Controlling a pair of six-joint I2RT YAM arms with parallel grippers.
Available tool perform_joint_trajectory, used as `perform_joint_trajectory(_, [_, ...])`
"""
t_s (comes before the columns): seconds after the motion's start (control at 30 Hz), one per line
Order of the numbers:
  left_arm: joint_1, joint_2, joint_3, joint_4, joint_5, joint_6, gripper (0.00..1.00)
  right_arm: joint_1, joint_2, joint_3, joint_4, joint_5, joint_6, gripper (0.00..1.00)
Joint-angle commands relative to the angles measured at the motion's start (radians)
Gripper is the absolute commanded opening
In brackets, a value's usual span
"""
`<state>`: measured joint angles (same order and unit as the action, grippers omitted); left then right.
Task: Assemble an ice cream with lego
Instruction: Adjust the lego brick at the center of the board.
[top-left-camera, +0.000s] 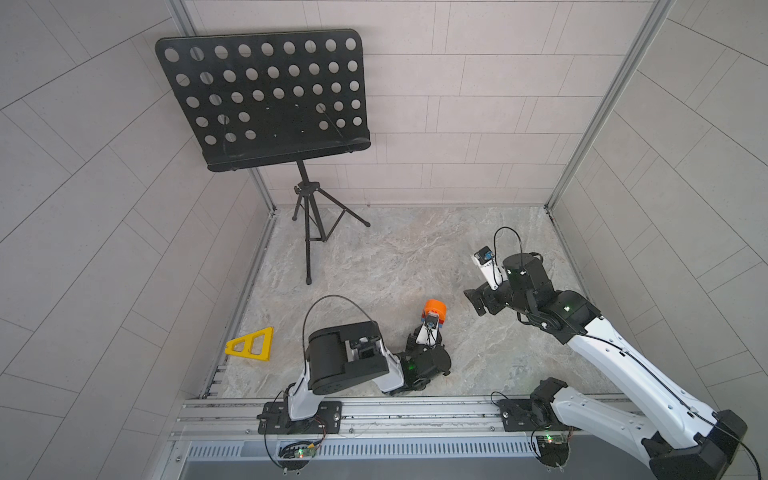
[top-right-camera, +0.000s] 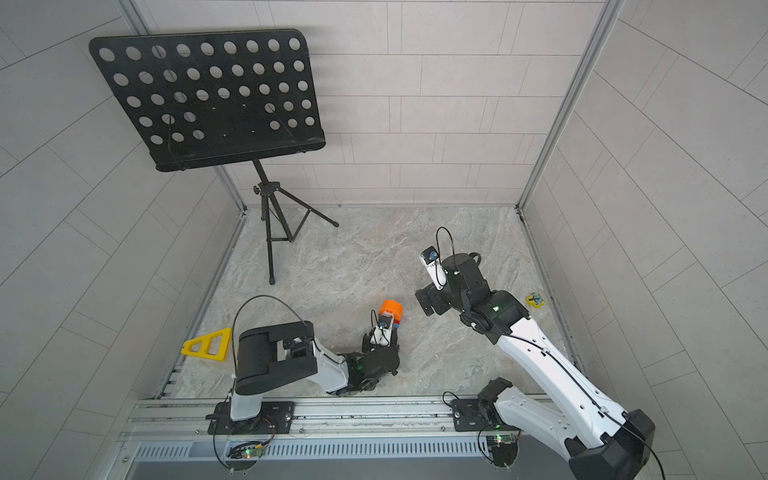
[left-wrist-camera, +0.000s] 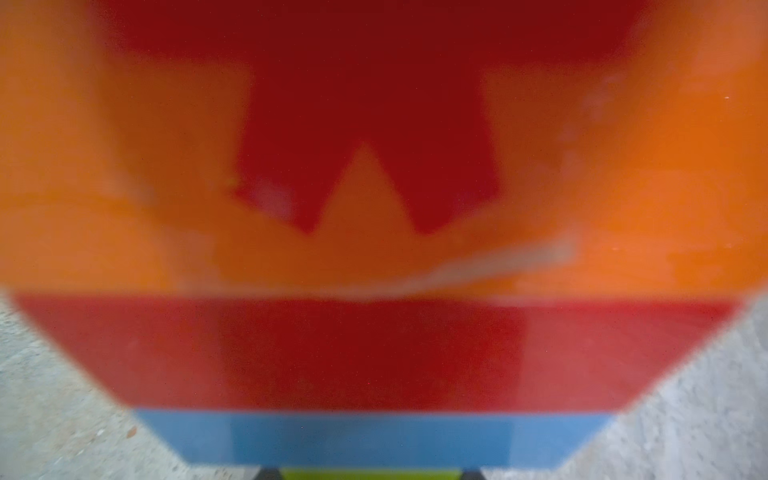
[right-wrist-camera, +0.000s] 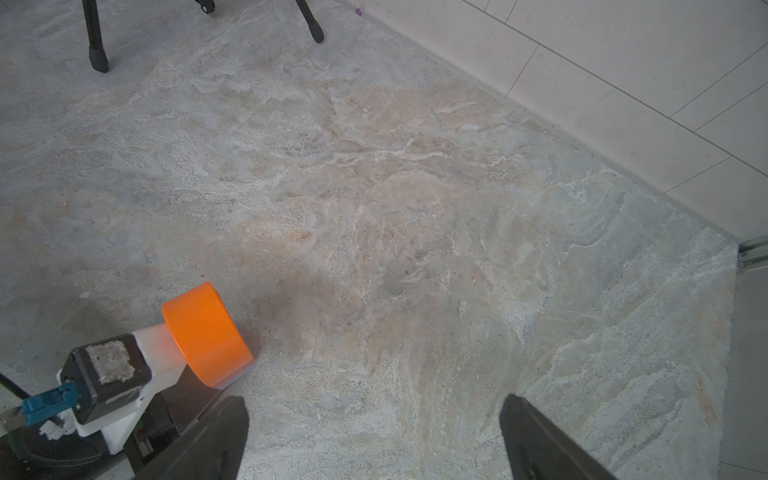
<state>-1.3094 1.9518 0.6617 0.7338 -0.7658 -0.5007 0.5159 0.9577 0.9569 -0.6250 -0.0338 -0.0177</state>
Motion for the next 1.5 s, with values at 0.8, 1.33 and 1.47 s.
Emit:
perform_joint_trajectory(0.8, [0.498,-0.242,0.568,-1.535,0.828,-0.193,0.0,-0.062,0.023,-0.035,-0.032,0.023,0.057,0.97])
perform_joint_trajectory(1.33, [0.609,0.065,0.745,-1.611,0.972,-0.134,0.01,-0.102,0.044,-0.041,-0.035,-0.005,0.06,0.97])
perform_joint_trajectory(1.47, [0.612,0.092,0.749,-1.65,0.937,-0.137,0.06,-0.103,0.045,-0.044,-0.03,-0.014,0.061,0.97])
